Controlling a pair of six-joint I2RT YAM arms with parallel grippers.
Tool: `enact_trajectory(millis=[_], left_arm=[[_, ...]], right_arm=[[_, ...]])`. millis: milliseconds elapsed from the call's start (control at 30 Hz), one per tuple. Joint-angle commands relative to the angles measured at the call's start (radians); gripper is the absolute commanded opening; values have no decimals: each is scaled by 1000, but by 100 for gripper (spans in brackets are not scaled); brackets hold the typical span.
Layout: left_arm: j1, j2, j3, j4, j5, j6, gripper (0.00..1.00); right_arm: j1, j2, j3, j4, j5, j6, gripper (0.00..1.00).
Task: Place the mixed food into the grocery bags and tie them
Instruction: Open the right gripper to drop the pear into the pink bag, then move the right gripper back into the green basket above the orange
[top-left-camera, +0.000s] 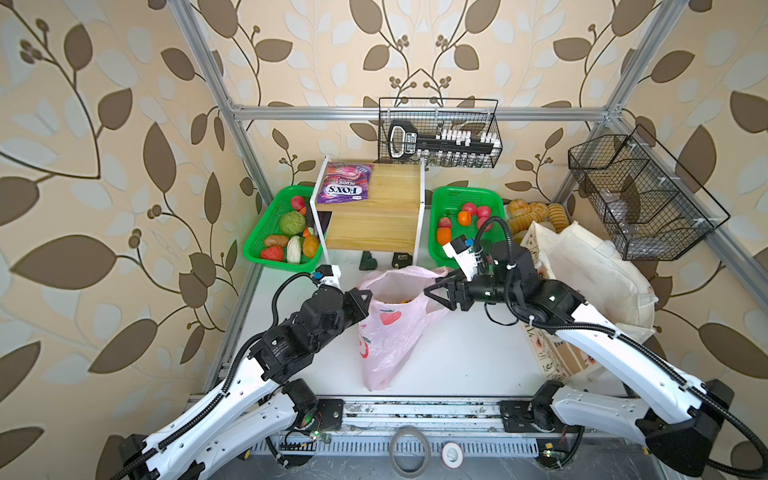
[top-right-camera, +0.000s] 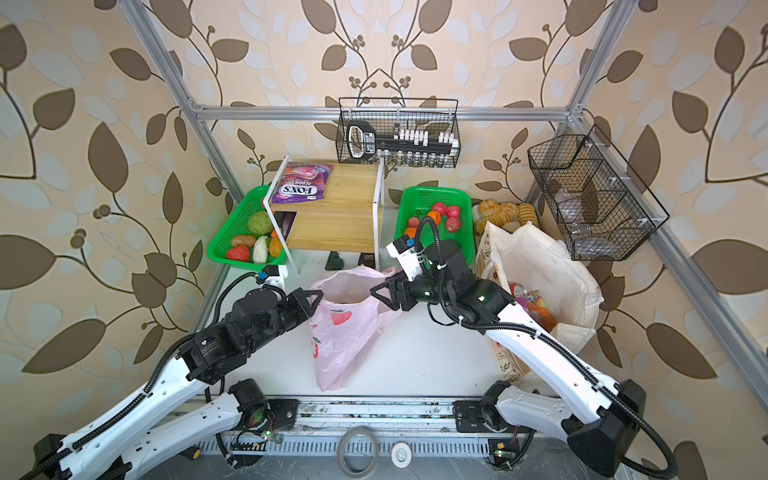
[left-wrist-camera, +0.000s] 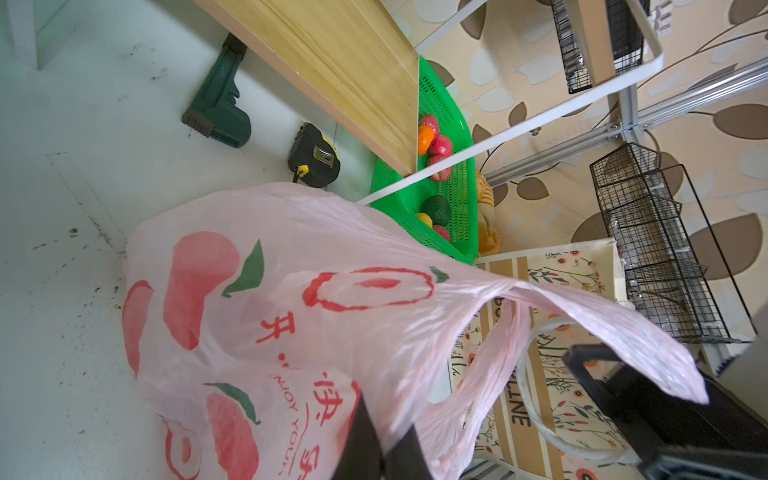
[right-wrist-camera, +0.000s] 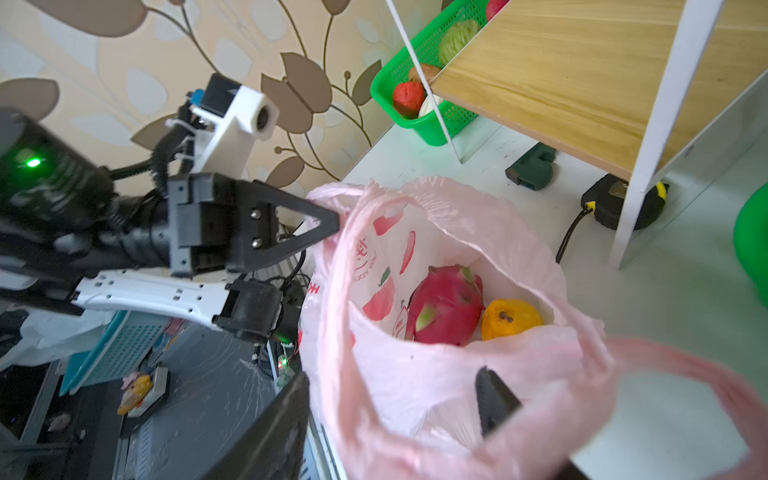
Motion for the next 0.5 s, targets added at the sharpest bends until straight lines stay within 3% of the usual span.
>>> enact_trajectory(millis=[0,267,467], left_arm=[[12,-18,-14,8,-36,-21,0],[16,-27,-13,-12,-71,-26,0],[16,-36,-11,-26,-85,-27,0]], right_arm=[[-28,-79,-49,-62,-82,-71,65],[-110,-288,-95,-96,25,-117,67],[-118,-285,-79,-63,325,-68,67]])
